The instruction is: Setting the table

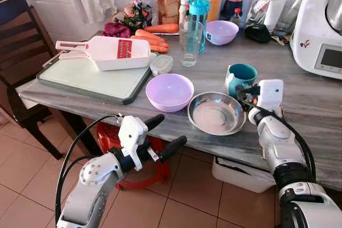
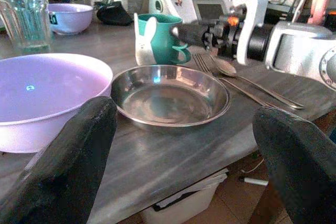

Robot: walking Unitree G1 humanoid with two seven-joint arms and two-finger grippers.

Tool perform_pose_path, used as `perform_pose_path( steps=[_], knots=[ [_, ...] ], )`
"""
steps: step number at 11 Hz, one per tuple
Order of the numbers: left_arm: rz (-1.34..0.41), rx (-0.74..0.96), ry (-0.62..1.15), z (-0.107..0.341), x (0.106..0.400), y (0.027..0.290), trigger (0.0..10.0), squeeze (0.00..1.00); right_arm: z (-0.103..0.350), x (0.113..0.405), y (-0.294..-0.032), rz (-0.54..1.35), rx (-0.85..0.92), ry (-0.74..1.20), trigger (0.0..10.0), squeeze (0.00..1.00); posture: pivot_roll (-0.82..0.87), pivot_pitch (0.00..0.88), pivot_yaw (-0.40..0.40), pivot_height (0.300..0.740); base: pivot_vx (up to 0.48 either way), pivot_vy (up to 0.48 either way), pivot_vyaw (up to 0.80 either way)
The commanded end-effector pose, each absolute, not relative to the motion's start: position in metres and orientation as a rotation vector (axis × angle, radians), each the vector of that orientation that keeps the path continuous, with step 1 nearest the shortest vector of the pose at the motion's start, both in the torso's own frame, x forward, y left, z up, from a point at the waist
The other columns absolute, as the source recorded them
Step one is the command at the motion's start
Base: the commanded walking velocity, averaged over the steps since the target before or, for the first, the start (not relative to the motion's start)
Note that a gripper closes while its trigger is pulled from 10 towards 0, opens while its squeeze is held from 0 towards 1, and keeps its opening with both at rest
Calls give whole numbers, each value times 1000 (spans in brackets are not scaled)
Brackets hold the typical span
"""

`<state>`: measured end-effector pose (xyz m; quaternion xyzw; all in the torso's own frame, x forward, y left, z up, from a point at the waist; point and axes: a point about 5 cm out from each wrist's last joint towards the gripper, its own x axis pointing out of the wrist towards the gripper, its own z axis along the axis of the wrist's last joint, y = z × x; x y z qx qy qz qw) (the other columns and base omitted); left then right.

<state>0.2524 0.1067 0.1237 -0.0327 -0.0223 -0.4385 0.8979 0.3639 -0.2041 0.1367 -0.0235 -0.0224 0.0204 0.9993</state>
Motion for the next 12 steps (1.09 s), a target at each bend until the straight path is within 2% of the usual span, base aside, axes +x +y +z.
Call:
perform_pose_path(
  steps=[1,4,5,6,12],
  knots=[
    [-902,-58,-51,125,255,108,10000,0,148,365,-203,28,-35,-95,10000,1000,14,19,29,740,0,0,0],
    [-841,-82,-82,129,264,108,10000,0,160,353,-200,-12,-47,-181,10000,1000,6,12,26,740,0,0,0],
    [-772,-101,-108,133,270,109,10000,0,163,345,-197,-15,-50,-213,10000,208,6,12,26,740,0,0,0],
    [-631,-113,-130,137,282,115,10000,0,165,338,-193,-17,-69,-232,10000,0,2,6,23,740,0,0,0],
    [-217,32,-125,135,313,135,10000,0,170,323,-158,90,-125,-266,10000,0,-1,0,27,740,0,0,800]
  ],
)
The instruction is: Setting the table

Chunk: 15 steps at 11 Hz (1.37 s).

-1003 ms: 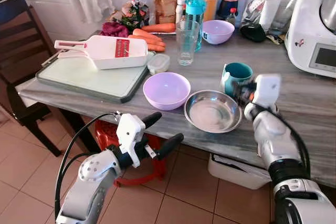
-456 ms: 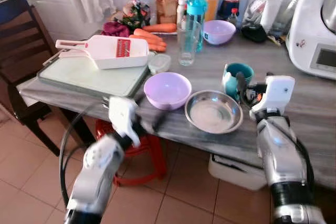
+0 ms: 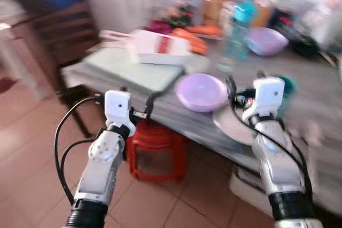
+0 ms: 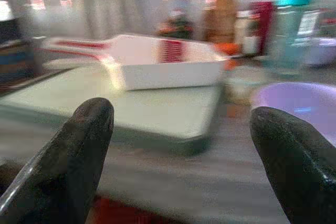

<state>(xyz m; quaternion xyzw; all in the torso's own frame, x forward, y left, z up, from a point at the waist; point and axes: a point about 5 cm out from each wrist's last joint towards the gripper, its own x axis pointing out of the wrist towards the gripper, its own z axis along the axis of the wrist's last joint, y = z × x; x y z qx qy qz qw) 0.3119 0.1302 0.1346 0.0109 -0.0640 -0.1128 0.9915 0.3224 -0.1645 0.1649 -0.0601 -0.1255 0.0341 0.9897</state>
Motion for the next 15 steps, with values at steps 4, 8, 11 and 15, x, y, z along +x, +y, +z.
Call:
perform_pose_path(
  steps=[4,8,11,15],
  knots=[
    [-43,130,-107,125,321,151,10000,0,170,317,-142,140,-106,-269,10000,0,-1,0,33,740,0,0,800],
    [30,129,-93,119,323,161,10000,0,171,314,-131,189,-96,-272,10000,0,3,0,32,740,0,0,800],
    [72,162,-79,113,325,163,10000,0,168,314,-125,218,-78,-258,10000,0,7,0,32,740,0,0,800],
    [108,209,-7,92,322,172,10000,0,154,311,-120,244,-59,-207,10000,0,11,0,34,740,0,0,800]
  ],
)
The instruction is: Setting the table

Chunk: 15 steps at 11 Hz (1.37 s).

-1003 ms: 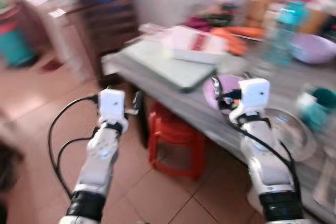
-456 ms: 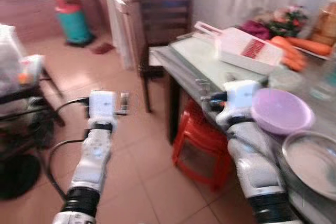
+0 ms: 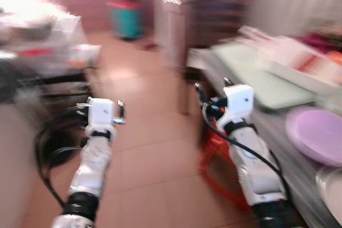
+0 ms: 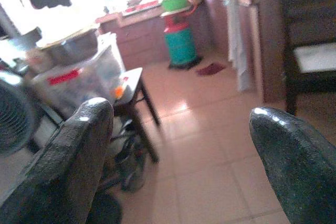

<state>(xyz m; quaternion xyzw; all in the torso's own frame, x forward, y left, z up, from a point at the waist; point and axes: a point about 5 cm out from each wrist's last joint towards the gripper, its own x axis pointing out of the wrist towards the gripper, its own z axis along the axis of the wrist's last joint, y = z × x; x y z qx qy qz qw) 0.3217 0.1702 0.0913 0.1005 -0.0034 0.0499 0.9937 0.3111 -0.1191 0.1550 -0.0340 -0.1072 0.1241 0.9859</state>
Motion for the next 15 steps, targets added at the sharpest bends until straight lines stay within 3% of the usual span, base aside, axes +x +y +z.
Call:
perform_pose_path(
  steps=[1,5,8,9,13,15],
  knots=[
    [115,228,47,77,319,176,10000,0,143,310,-120,253,-55,-166,10000,0,11,0,34,740,0,0,800],
    [59,242,259,33,308,178,10000,0,100,308,-130,244,-27,-7,10000,0,13,0,28,740,0,0,800],
    [-1,268,375,14,302,173,10000,0,54,302,-143,206,-16,169,10000,0,7,0,31,740,0,0,0],
    [-69,268,510,-5,292,170,10000,0,34,298,-151,174,-33,252,10000,0,12,0,34,740,0,0,0],
    [-82,216,674,-29,270,177,10000,0,9,294,-152,154,-32,381,10000,0,2,0,36,740,0,0,0],
    [-88,202,766,-42,255,181,10000,0,-16,278,-163,86,29,540,10000,0,-1,0,29,740,0,0,0]
  ],
)
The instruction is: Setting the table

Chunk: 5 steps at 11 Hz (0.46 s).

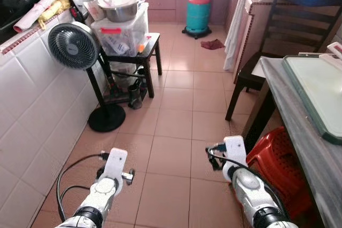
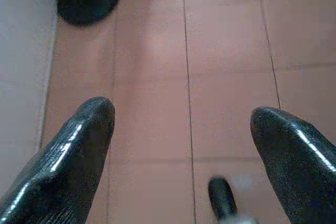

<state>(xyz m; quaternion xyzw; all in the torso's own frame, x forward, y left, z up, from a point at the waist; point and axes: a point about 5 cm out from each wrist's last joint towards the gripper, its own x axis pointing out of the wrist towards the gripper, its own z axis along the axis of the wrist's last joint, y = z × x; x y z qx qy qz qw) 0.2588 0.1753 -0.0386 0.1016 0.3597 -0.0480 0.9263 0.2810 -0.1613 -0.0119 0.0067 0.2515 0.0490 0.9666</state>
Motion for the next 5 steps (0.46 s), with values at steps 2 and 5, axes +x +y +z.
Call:
perform_pose_path(
  steps=[2,5],
  knots=[
    [-75,200,804,-46,248,186,10000,0,-25,272,-170,10,179,608,10000,0,-3,0,28,740,0,0,0],
    [-82,194,808,-47,247,185,10000,0,-33,265,-168,33,183,673,10000,0,-16,0,28,740,0,0,0]
  ],
)
